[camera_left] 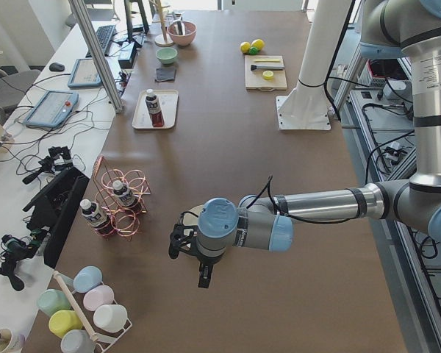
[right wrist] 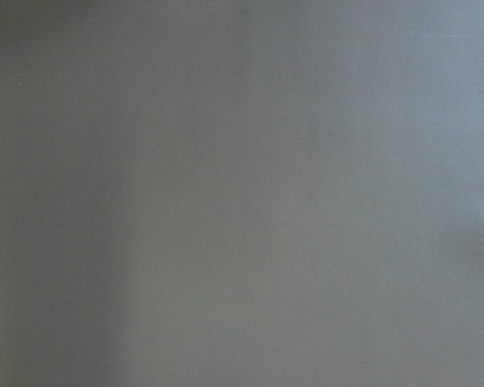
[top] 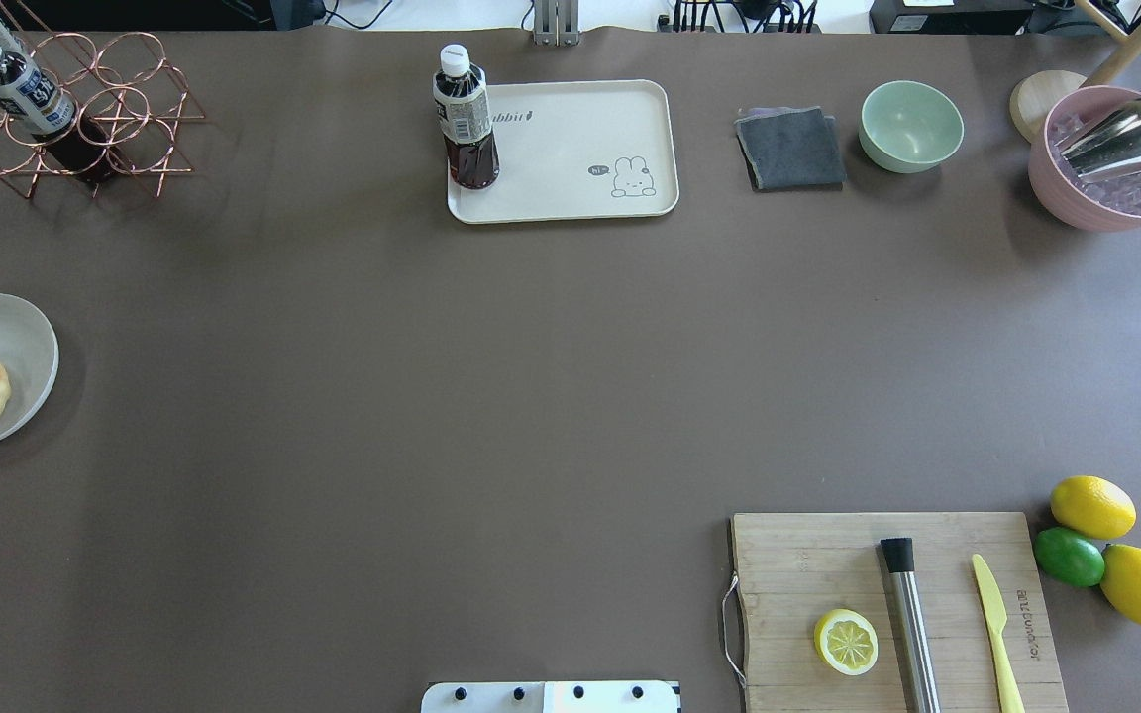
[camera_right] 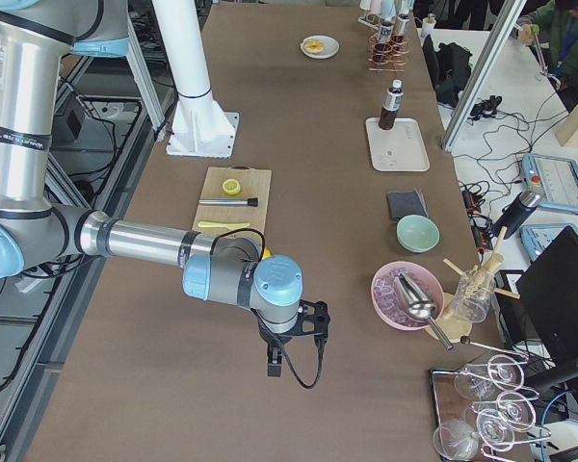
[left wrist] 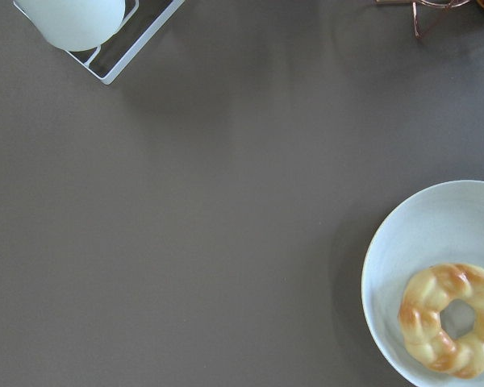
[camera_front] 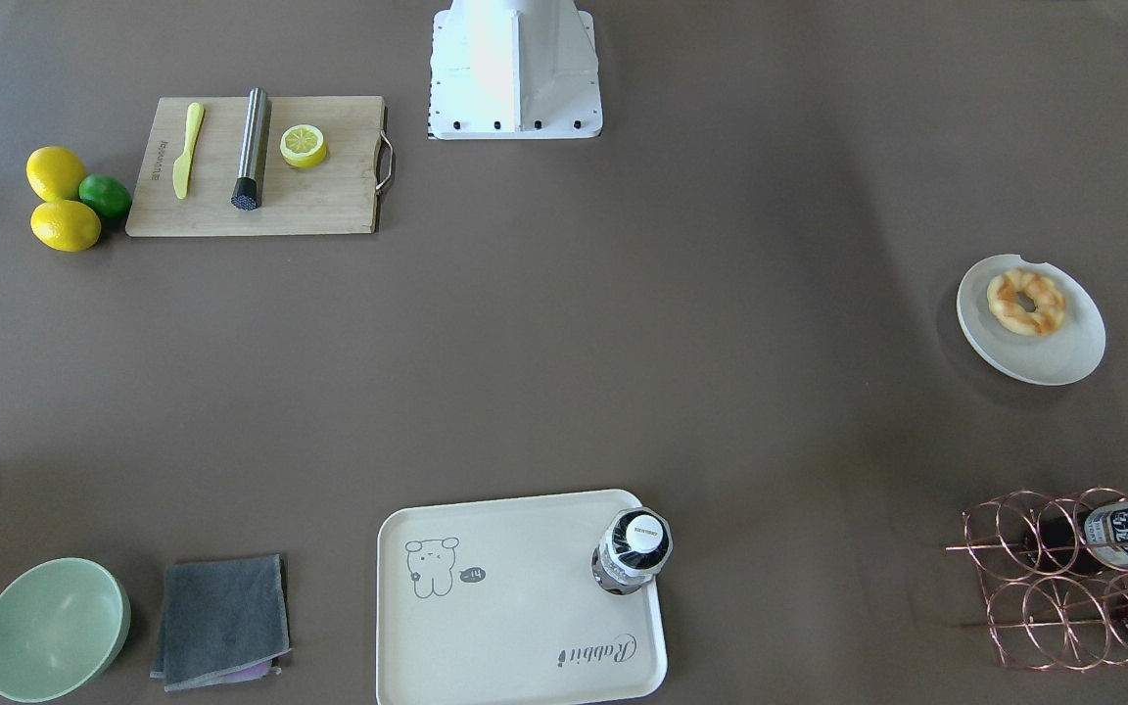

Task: Place donut on tray

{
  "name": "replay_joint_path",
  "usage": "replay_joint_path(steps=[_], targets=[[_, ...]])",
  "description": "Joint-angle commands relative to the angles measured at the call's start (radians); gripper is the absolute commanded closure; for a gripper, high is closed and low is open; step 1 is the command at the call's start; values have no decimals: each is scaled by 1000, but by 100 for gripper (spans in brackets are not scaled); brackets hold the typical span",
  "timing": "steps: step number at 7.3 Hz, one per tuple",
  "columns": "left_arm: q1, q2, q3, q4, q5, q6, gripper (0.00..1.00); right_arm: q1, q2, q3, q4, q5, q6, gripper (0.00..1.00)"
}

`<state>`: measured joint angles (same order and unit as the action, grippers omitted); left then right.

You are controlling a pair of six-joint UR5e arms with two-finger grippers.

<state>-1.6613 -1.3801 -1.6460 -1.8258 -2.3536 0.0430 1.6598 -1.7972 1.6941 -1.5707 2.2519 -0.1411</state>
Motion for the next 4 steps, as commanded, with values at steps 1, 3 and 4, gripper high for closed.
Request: replay_joint_path(steps=[1, 3, 4], targets=[[0, -7, 0, -1, 0, -6, 2, 0, -2, -1, 0, 0, 2, 0], [0, 0, 5, -3, 0, -2, 2, 0, -2, -1, 0, 0, 0, 0], [2, -5, 6, -1, 28, -5, 2, 0, -2, -1, 0, 0, 2, 0]])
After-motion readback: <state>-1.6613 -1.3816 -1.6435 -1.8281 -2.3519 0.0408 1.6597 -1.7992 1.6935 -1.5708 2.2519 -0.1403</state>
